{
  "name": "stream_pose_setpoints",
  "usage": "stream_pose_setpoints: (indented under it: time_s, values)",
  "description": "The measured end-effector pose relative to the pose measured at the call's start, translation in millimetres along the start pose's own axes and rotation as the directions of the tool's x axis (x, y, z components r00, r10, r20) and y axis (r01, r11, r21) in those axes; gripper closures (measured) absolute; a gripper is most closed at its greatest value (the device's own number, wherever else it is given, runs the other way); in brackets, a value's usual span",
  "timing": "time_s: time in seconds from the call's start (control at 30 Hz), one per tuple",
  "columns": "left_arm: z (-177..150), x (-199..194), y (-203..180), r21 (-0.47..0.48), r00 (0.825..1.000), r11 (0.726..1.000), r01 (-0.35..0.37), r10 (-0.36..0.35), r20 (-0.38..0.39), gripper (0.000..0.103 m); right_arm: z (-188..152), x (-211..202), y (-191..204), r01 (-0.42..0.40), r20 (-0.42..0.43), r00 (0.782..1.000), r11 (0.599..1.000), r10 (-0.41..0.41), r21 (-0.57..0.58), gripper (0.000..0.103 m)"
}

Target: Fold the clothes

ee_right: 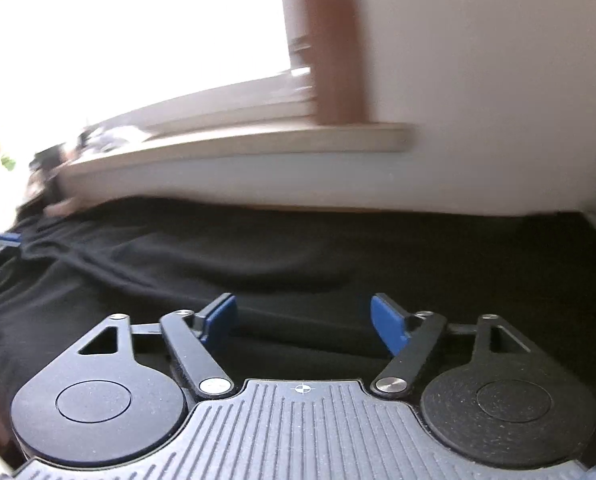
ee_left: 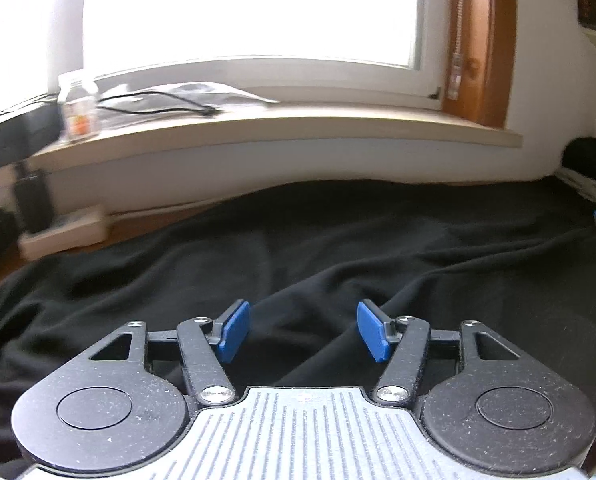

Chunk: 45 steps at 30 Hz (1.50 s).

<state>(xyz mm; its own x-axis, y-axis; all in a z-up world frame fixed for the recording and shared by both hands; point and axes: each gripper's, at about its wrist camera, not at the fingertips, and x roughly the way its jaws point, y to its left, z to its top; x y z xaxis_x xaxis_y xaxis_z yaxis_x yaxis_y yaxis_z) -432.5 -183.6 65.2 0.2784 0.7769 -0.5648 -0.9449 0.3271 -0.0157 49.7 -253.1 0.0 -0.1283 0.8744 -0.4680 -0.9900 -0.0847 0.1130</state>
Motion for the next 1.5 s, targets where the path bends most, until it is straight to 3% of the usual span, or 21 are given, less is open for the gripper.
stream_pose_setpoints:
  time_s: [0.17, 0.33, 0.4, 0.47, 0.5, 0.57, 0.7, 0.93, 1.5]
  values:
    - [-11, -9, 21, -0.038, 0.998, 0.997, -0.06, 0.06, -0.014, 0.026, 5, 35, 48, -0.093, -0.047, 0.995, 0.993, 0.09, -0.073, 0.018]
    - [-12, -14, 38, -0.059, 0.992, 0.991, -0.123, 0.124, 0.001, 0.027, 0, 55, 80, -0.116, -0.098, 0.99, 0.978, 0.1, -0.176, 0.014]
    - [-11, -15, 49, -0.082, 0.99, 0.987, -0.14, 0.14, 0.003, 0.033, -3, 60, 88, -0.123, -0.114, 0.988, 0.971, 0.101, -0.206, 0.011]
    - [-12, -15, 59, -0.103, 0.988, 0.983, -0.153, 0.153, -0.002, 0.056, -7, 62, 87, -0.135, -0.129, 0.985, 0.971, 0.11, -0.197, 0.011]
    - [-13, -14, 64, -0.108, 0.988, 0.982, -0.152, 0.152, -0.01, 0.059, -8, 62, 85, -0.139, -0.136, 0.984, 0.972, 0.114, -0.191, 0.011]
    - [-15, -11, 71, -0.111, 0.989, 0.982, -0.15, 0.148, -0.031, 0.075, -8, 62, 82, -0.149, -0.134, 0.983, 0.973, 0.126, -0.174, 0.01]
    - [-19, 2, 74, -0.076, 0.987, 0.986, -0.15, 0.144, -0.072, 0.079, -8, 64, 78, -0.163, -0.143, 0.98, 0.975, 0.142, -0.149, 0.007]
    - [-16, 18, 68, -0.042, 0.995, 0.995, -0.088, 0.085, -0.059, 0.081, -8, 67, 78, -0.18, -0.161, 0.974, 0.973, 0.157, -0.143, 0.003]
    - [36, 108, 19, 0.091, 0.998, 0.995, 0.047, -0.043, -0.049, 0.082, -6, 67, 69, -0.21, -0.166, 0.967, 0.974, 0.193, -0.089, 0.0]
